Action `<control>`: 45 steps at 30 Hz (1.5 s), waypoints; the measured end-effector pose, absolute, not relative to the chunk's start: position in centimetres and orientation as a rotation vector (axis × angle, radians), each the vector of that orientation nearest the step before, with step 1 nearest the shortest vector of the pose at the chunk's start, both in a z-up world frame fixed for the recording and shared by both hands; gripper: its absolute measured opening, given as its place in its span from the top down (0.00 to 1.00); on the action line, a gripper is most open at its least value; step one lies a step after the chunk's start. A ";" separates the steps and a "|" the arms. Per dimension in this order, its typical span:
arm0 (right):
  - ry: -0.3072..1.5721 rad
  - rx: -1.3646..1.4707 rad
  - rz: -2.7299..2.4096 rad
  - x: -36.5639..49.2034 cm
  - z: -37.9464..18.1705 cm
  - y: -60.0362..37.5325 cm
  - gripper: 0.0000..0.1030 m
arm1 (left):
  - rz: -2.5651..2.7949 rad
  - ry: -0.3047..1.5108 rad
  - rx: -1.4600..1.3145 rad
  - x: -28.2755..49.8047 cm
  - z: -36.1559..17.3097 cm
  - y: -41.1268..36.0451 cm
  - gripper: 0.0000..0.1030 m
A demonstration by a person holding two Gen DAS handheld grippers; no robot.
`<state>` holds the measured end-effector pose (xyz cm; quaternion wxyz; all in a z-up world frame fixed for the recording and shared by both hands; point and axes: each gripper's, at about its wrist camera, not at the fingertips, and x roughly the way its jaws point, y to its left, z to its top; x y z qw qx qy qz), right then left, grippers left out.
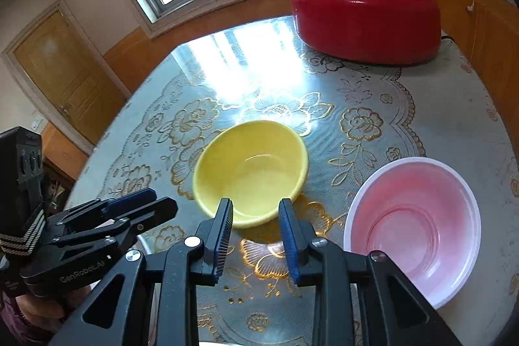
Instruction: Organize plates and bowls
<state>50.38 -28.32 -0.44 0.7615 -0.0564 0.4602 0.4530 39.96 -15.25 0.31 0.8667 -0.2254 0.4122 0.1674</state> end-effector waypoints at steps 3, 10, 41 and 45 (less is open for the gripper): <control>1.001 -0.160 0.951 51.4 -0.9 -27.1 0.72 | 0.348 0.863 -0.485 41.0 -0.1 -14.3 0.59; 0.993 -0.266 0.876 52.4 -2.2 -24.8 0.72 | 0.343 0.908 -0.509 43.7 -2.1 -12.6 0.63; 0.916 -0.105 1.016 46.9 2.0 -30.4 0.86 | 0.319 0.763 -0.416 35.3 3.8 -18.5 0.83; 0.901 -0.079 1.017 45.5 2.7 -32.6 0.86 | 0.300 0.743 -0.391 33.9 4.6 -20.3 0.83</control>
